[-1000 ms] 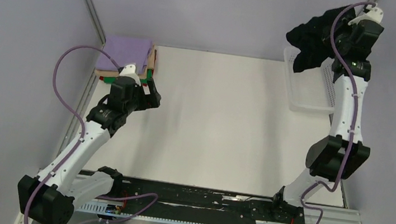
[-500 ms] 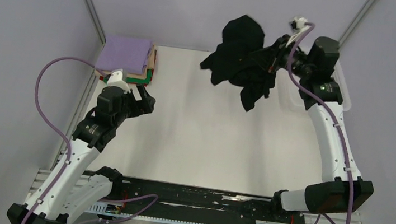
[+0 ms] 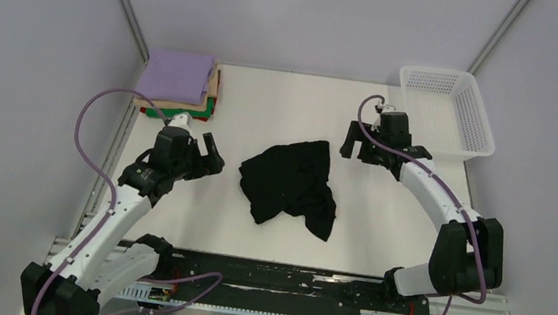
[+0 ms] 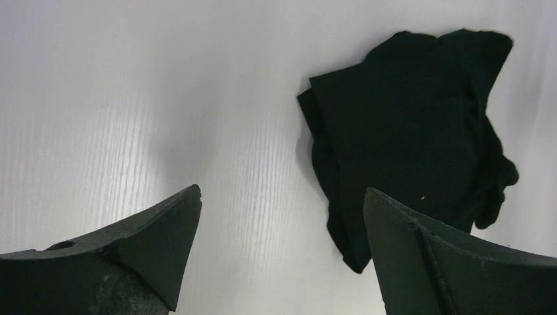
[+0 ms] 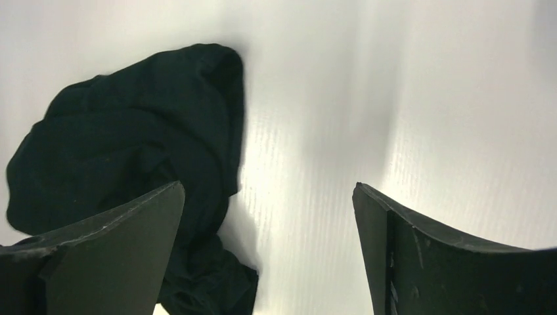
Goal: Fold and stack the t-shirts
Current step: Move the tshirt to the center of the board, then flatten out the tshirt
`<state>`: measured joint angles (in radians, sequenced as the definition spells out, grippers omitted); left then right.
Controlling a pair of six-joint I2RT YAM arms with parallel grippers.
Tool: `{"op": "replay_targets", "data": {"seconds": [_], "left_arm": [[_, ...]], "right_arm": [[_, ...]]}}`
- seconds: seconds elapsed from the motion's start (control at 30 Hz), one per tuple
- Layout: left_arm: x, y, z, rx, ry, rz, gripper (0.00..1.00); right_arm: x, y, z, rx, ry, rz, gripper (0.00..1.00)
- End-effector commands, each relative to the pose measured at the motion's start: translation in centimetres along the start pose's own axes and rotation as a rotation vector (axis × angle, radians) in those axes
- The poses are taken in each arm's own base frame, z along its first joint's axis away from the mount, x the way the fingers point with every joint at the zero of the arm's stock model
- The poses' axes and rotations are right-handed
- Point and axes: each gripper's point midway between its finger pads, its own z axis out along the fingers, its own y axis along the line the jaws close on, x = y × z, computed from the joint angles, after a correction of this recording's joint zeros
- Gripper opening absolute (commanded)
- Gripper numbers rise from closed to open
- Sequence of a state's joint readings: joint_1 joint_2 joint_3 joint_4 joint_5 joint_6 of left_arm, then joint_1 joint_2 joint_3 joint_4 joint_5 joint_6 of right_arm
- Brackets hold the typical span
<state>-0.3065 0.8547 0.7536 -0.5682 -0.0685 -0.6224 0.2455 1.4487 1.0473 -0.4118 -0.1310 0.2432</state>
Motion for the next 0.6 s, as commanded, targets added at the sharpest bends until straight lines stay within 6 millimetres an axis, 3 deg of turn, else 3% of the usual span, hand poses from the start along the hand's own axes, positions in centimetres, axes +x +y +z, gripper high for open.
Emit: {"op": "replay_targets", "data": {"seconds": [0.0,0.13,0.27,0.4,0.57], "left_arm": [[3.2,0.1,0.8,0.013,0.129,-0.015,1.0],[4.5,-0.2,1.6,0.045,0.179,-0.019,1.0],[4.6,-1.8,2.8,0.12,0.195,-0.022,1.0],[3.7,-3.6,4.8,0.182,0.2,-0.026,1.0],[3.5,-4.4,8.5,0.173,0.247,-0.032,1.0]], "right_arm": [[-2.3,-2.0,-2.1,0.142,-0.168,0.121,1.0],[-0.9,-1.6,-2.8,0.103,-0.176,0.162,1.0],[0.1,-0.6,-3.0,0.025,-0.176,0.143,1.0],[0.7,0.2,-2.4,-0.024,-0.153,0.152,1.0],[1.0,0.5,-1.2,-0.041,-0.121,0.173,1.0]]}}
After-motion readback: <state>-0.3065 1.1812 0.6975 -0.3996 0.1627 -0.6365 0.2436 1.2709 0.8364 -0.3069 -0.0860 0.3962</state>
